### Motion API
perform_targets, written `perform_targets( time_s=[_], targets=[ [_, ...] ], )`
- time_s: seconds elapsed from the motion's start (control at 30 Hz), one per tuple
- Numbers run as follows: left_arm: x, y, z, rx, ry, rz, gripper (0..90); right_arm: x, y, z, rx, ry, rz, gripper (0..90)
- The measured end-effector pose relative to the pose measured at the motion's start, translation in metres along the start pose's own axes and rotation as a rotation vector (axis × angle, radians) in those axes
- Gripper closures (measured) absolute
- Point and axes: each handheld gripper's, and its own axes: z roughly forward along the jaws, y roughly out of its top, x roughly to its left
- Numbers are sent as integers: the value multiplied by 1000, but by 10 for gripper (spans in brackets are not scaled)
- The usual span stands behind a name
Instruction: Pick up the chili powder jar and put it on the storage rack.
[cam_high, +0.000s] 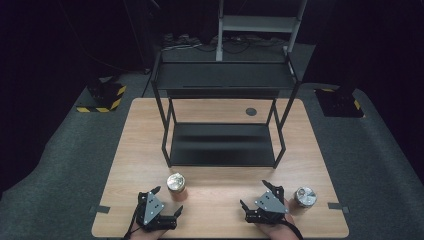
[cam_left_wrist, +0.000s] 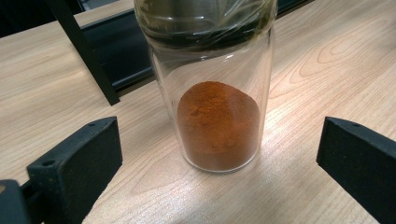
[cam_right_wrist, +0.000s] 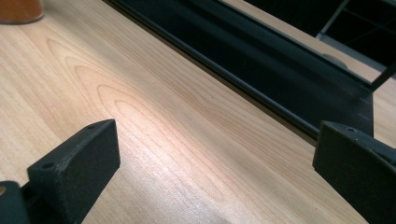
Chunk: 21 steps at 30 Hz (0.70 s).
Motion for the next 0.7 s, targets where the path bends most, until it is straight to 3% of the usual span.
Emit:
perform_targets(
  time_s=[0.37,0.7],
  targets=[
    [-2,2,1,15,0,20,5,2,-2,-1,-10,-9,0,0],
    [-3,2,1,14,17,6,5,1,-2,-1,-13,-10,10,0]
  ],
)
